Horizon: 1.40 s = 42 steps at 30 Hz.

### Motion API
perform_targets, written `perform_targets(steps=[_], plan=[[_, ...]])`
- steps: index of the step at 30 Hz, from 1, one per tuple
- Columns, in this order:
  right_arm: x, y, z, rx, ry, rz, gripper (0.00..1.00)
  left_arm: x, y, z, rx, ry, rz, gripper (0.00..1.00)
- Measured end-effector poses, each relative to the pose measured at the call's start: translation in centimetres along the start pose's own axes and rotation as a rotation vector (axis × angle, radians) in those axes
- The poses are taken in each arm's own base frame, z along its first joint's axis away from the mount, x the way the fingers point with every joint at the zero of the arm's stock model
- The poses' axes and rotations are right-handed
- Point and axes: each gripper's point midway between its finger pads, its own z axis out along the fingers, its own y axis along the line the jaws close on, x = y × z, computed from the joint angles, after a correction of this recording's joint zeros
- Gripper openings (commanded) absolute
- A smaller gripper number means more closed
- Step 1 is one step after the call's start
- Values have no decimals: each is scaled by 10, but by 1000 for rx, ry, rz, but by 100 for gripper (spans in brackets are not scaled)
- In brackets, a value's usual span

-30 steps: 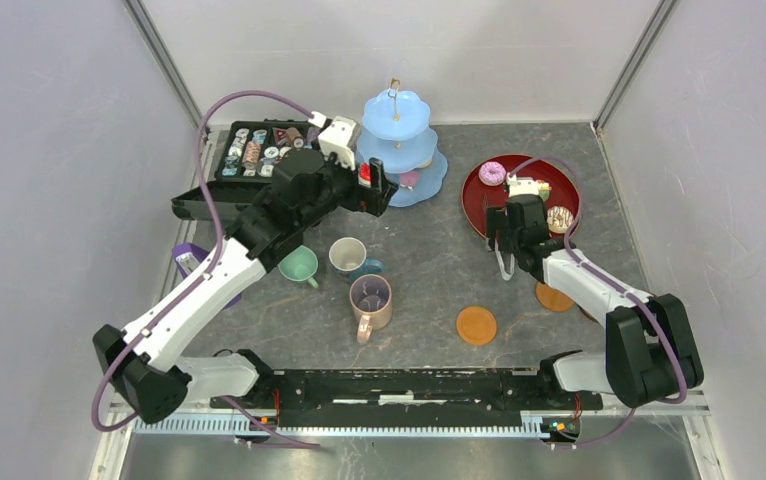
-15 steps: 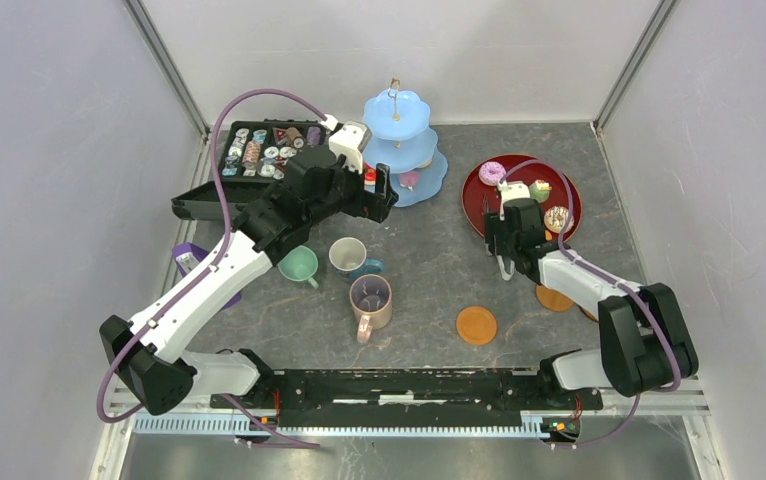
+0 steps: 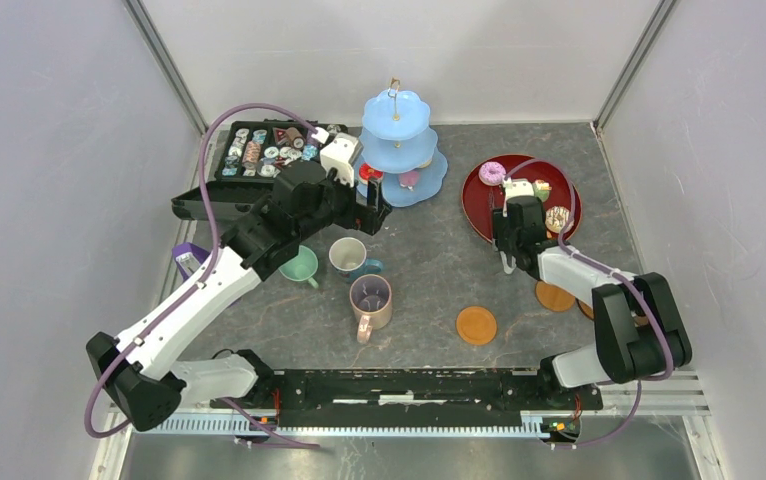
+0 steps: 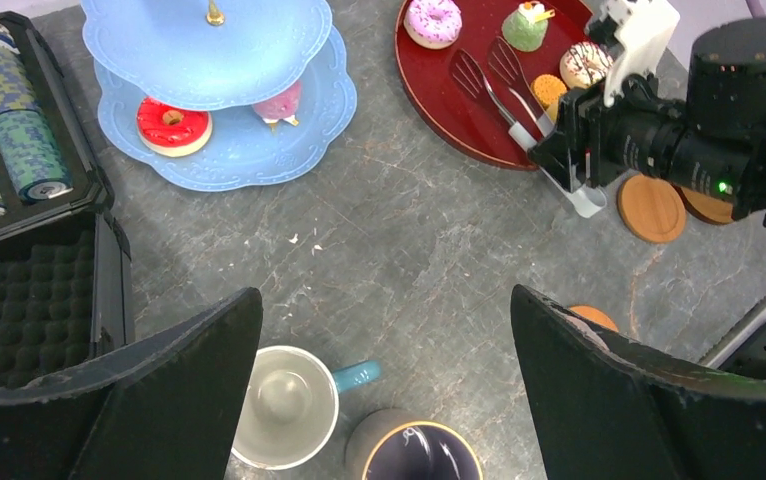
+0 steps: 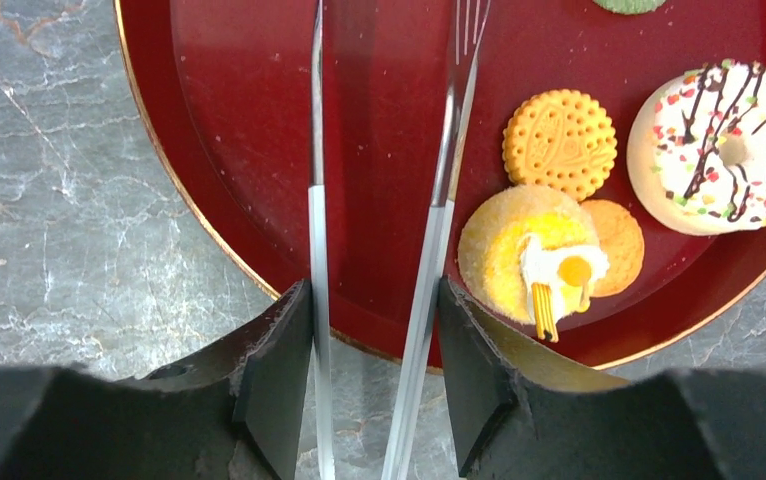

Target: Serve the afternoon tea

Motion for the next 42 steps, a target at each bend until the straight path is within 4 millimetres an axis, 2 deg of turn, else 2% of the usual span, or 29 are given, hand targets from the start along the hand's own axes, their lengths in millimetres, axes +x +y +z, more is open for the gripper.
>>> perform_targets(steps=[5, 9, 15, 19, 22, 30, 36, 42], plan=[[-8, -1, 7, 7, 4, 19, 67, 6, -6, -5, 10, 3, 10, 100], [-5, -6, 11, 22, 15, 29, 71, 7, -13, -13, 16, -9, 32, 100], [-1, -6, 19, 27, 24, 29, 66, 19, -11, -15, -7, -4, 72, 100], [-1, -6, 23, 31, 23, 27, 52, 31, -9, -11, -16, 18, 86, 100], [-2, -7, 24, 35, 19, 28, 49, 34, -8, -10, -21, 21, 90, 100], [-6, -7, 23, 31, 23, 10, 51, 32, -6, -10, -31, 13, 95, 100], [-36, -5, 26, 14, -10, -19, 53, 32, -6, -10, -31, 13, 99, 100], [-37, -3, 38, -4, 20, -47, 55, 32, -5, -10, -33, 13, 100, 100]])
